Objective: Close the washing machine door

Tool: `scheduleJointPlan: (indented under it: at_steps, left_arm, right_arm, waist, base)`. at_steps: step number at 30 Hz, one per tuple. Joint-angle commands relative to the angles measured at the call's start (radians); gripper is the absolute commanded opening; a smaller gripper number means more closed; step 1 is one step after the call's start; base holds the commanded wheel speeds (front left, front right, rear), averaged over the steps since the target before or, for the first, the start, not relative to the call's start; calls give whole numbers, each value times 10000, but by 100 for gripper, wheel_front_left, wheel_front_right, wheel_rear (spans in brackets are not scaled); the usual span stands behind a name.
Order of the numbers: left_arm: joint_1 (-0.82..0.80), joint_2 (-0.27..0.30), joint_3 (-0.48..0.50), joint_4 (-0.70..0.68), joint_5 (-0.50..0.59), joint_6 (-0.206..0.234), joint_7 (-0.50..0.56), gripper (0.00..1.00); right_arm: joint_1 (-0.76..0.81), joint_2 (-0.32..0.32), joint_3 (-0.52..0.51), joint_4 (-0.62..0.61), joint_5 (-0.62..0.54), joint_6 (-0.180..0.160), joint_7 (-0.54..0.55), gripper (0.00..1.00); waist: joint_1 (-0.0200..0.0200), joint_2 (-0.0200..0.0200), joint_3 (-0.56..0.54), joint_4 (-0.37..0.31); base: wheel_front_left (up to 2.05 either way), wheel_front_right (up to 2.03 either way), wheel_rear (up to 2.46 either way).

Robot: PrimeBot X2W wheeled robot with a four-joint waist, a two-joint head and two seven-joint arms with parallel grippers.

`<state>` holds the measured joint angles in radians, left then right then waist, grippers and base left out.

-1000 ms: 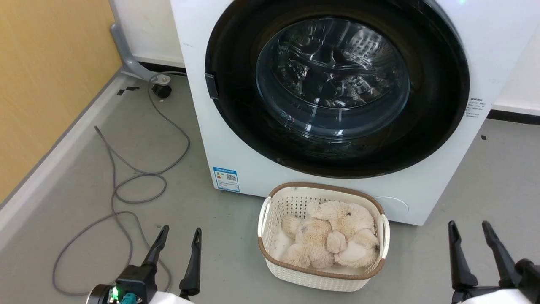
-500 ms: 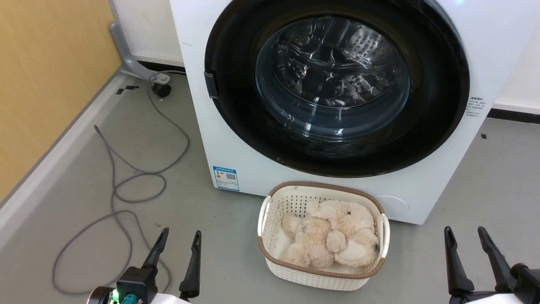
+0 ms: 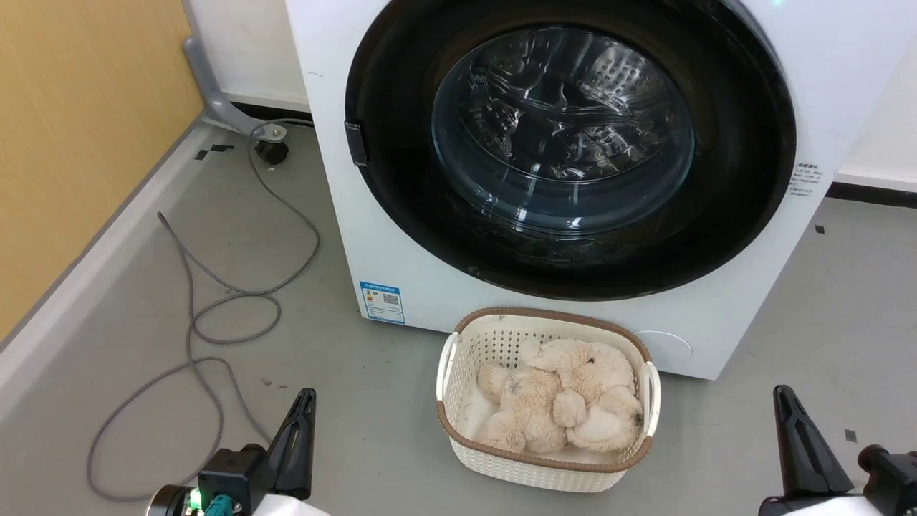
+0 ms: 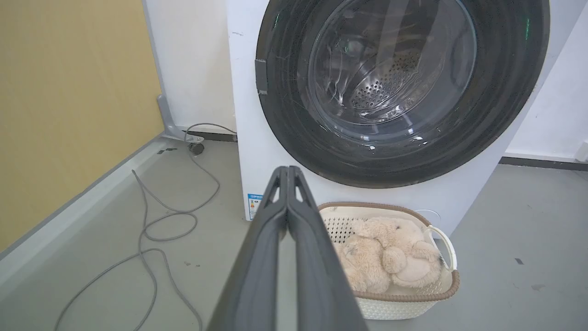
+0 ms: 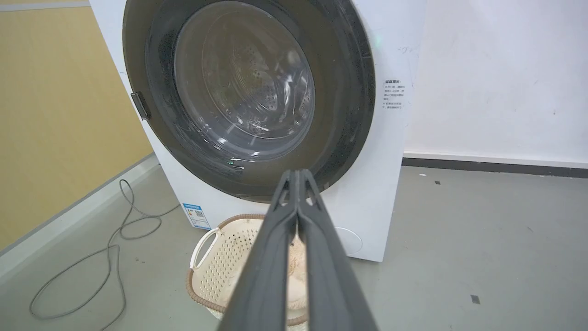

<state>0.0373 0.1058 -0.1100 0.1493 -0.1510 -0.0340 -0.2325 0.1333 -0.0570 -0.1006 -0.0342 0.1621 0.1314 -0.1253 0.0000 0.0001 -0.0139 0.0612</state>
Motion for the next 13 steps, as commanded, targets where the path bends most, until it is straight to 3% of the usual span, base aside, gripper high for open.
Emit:
scheduleJointPlan:
  at_steps: [1, 13]
  left_arm:
    - [-40, -43, 57, -87, 106, 36, 59, 0]
    - [-76, -98, 170, -239, 258, 69, 304, 0]
  right_arm:
    - [-139, 7, 42, 35, -45, -1, 27, 0]
    - [-269, 14, 146, 68, -216, -2, 159, 0]
  waist:
    - [0, -1, 2, -11]
    - [0, -1, 17, -76]
  base:
    - [0, 0, 0]
    - [0, 0, 0]
